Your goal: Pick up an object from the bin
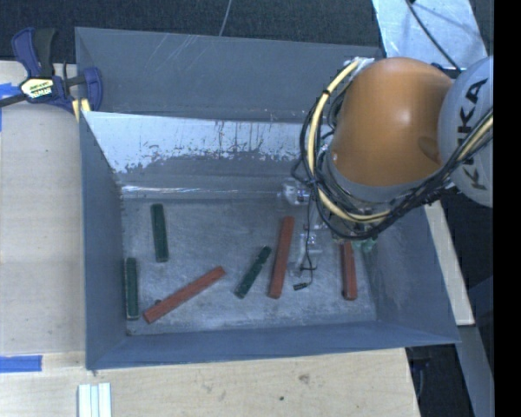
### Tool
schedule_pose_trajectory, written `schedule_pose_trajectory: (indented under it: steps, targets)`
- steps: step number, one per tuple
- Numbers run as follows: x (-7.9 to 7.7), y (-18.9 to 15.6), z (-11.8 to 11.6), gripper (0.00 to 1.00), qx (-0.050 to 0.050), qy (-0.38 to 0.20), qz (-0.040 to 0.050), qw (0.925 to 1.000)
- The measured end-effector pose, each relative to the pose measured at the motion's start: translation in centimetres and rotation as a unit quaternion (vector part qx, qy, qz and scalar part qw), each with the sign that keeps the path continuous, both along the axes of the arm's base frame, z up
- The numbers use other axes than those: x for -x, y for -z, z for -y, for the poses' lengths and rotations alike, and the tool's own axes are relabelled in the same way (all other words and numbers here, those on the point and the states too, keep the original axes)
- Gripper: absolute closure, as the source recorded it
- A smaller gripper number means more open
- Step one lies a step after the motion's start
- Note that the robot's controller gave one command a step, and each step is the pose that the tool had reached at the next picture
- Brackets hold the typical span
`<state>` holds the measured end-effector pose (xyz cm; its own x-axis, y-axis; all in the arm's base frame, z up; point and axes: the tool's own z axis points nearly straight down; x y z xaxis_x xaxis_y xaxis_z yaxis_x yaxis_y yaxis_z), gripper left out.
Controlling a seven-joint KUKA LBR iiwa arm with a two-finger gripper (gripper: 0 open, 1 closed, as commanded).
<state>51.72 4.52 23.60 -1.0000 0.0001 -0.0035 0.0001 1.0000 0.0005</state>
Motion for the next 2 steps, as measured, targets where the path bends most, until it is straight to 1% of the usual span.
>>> schedule_pose_trajectory:
  steps: [1, 2]
  targets:
    - [0.0, 0.0, 0.0, 0.00, 0.000, 0.000, 0.0001, 1.0000]
    - [0.7, 1.5, 0.5, 0.00, 0.000, -0.009, -0.0014, 1.0000]
